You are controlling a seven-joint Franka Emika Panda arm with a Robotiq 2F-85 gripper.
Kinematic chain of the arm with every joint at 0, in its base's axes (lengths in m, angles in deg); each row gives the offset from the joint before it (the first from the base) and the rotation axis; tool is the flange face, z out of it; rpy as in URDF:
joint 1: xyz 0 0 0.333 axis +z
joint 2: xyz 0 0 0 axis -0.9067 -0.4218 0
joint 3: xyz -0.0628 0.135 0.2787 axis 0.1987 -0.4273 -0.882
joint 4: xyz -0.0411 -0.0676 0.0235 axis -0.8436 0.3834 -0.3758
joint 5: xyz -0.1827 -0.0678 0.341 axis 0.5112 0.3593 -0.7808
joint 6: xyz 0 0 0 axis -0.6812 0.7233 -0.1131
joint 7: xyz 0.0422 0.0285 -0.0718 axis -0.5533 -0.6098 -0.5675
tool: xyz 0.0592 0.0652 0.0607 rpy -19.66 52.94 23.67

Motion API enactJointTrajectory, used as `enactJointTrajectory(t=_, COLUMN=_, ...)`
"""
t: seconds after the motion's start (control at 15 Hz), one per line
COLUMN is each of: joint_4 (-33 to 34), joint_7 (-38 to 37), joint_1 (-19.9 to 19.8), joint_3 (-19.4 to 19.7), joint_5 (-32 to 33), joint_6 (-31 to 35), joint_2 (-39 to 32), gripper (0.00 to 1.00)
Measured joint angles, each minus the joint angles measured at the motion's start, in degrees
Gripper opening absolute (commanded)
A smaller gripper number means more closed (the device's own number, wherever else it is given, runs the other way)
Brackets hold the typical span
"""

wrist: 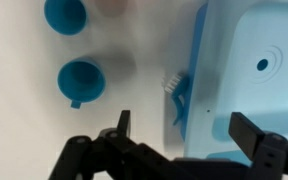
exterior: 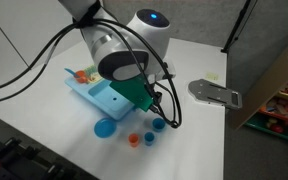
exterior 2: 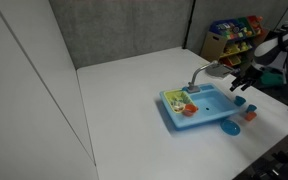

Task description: Remove the cup from the sink and put it on the table

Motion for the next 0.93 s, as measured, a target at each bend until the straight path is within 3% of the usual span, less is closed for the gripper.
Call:
enactJointTrajectory(t=0.47, joint_4=-2.15, joint_7=-6.59, joint_1=12.75, joint_3=8.69, joint_5=0.82, joint_6=-8.25, joint_2=8.62, gripper=1.00)
enactJointTrajectory(t=0.93, joint_4=-2.31, joint_7=-17.52, joint_1=24.04, joint_3=13.90, joint_5=7.96, joint_6=-17.76, joint_2=15.93, gripper=1.00)
